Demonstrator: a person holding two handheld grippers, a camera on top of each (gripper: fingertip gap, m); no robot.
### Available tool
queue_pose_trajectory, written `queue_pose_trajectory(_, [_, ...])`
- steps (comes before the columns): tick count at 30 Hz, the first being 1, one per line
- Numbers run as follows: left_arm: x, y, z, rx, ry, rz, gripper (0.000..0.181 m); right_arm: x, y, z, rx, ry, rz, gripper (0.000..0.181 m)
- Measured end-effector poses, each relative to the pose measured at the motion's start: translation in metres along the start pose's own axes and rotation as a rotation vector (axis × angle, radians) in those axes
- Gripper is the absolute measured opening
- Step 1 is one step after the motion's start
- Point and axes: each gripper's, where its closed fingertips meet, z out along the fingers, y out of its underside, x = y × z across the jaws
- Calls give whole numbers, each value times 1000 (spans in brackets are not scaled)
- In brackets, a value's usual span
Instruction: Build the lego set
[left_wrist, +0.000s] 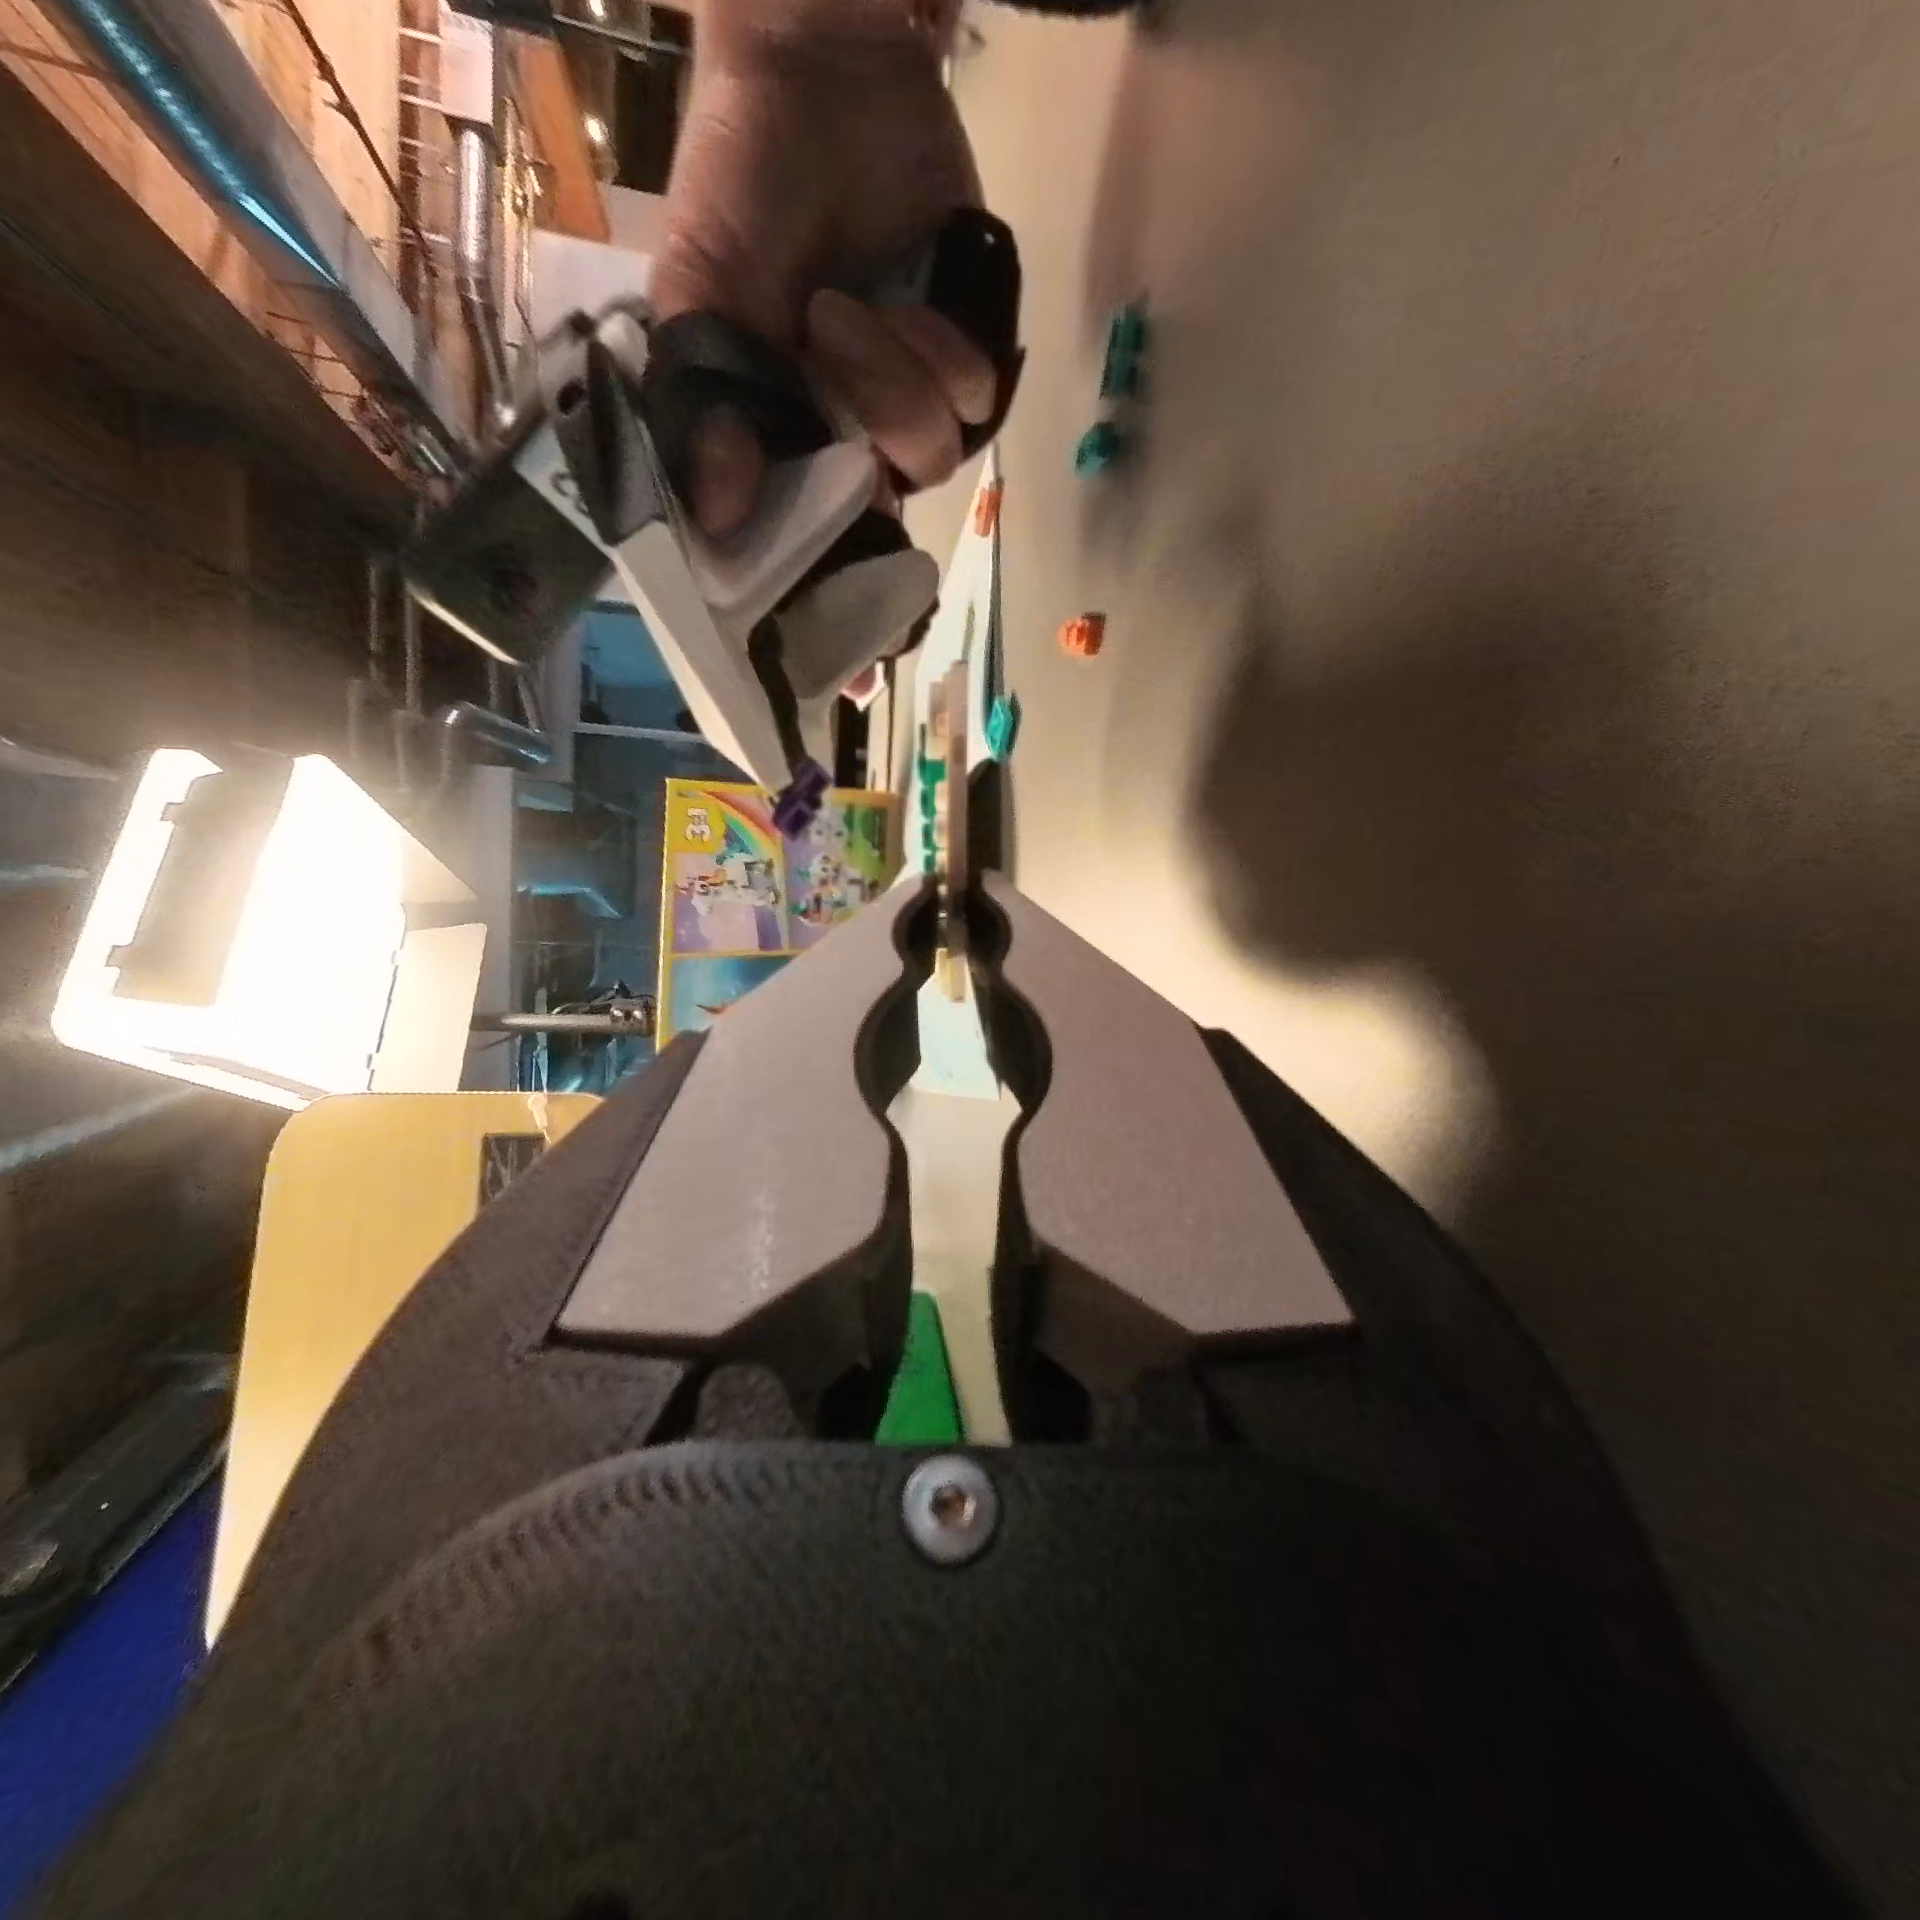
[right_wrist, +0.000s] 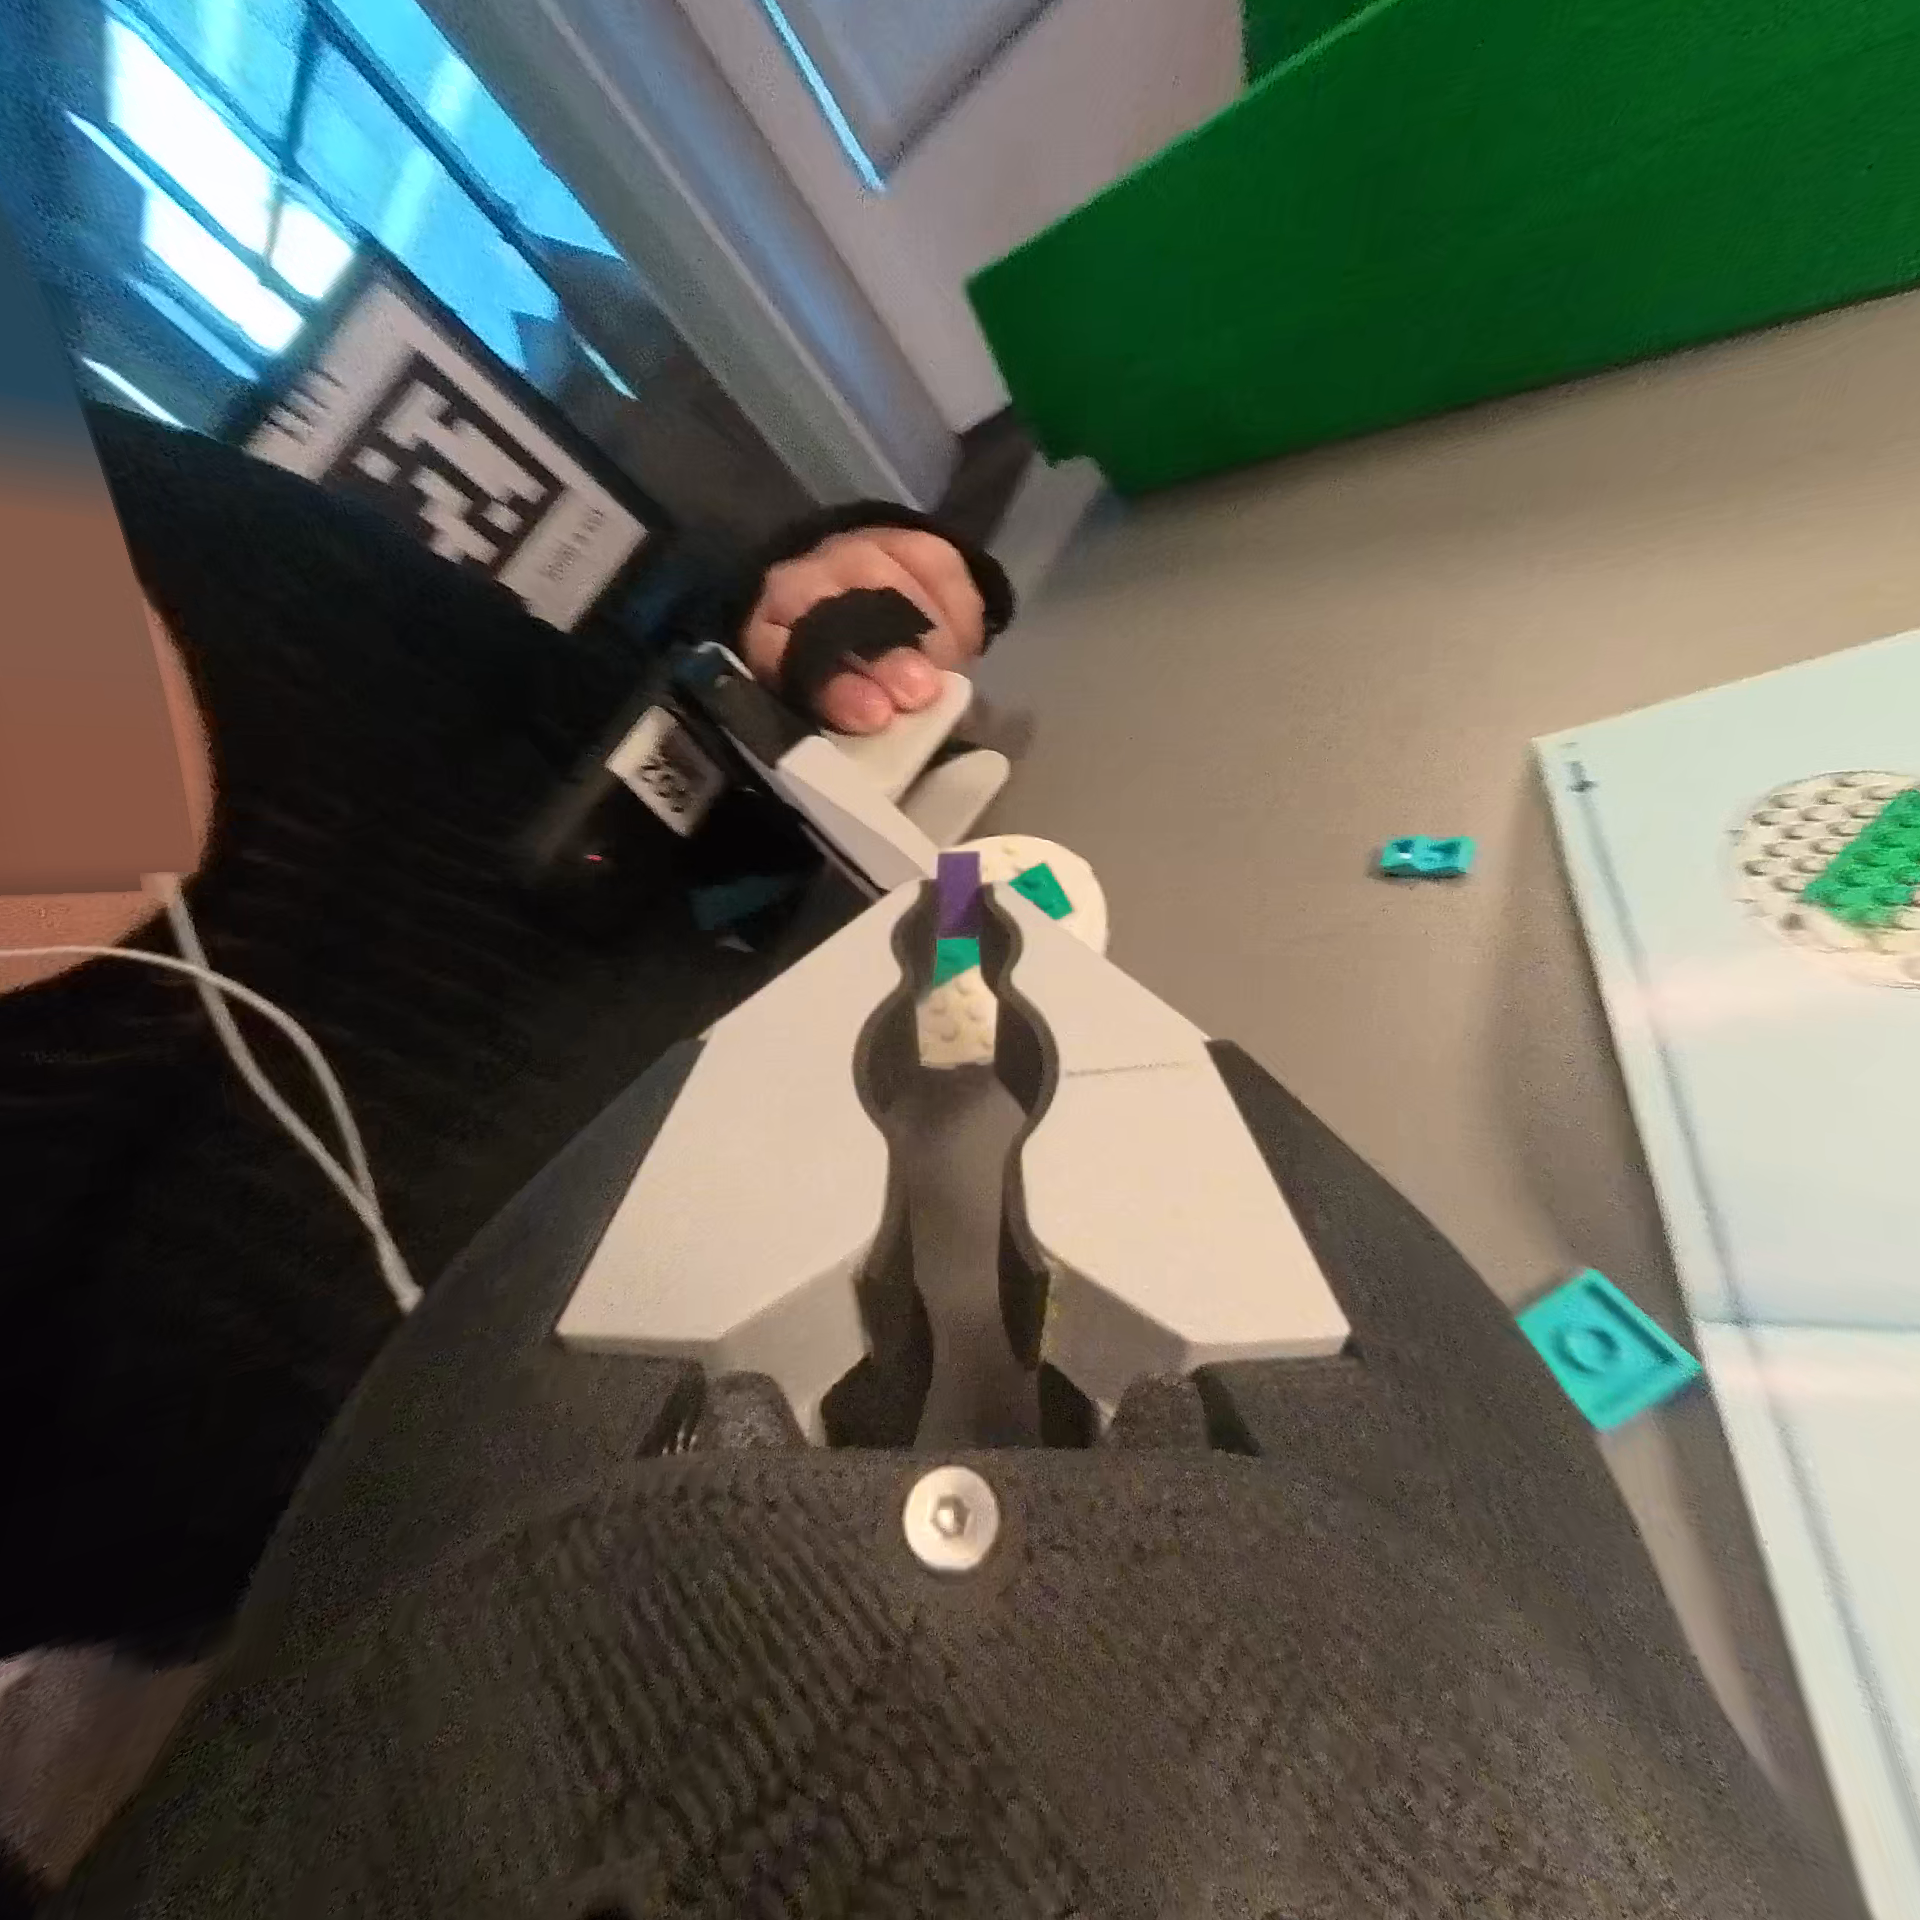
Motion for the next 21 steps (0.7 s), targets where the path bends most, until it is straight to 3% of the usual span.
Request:
queue_pose_trajectory(7, [-5, -6, 0, 33, -42, 6, 4, -9, 5, 7, -8, -71, -32, 6])
queue_pose_trajectory(21, [-2, -12, 1, 56, -30, 23, 4, -12, 1, 7, -61, 62, -229, 6])
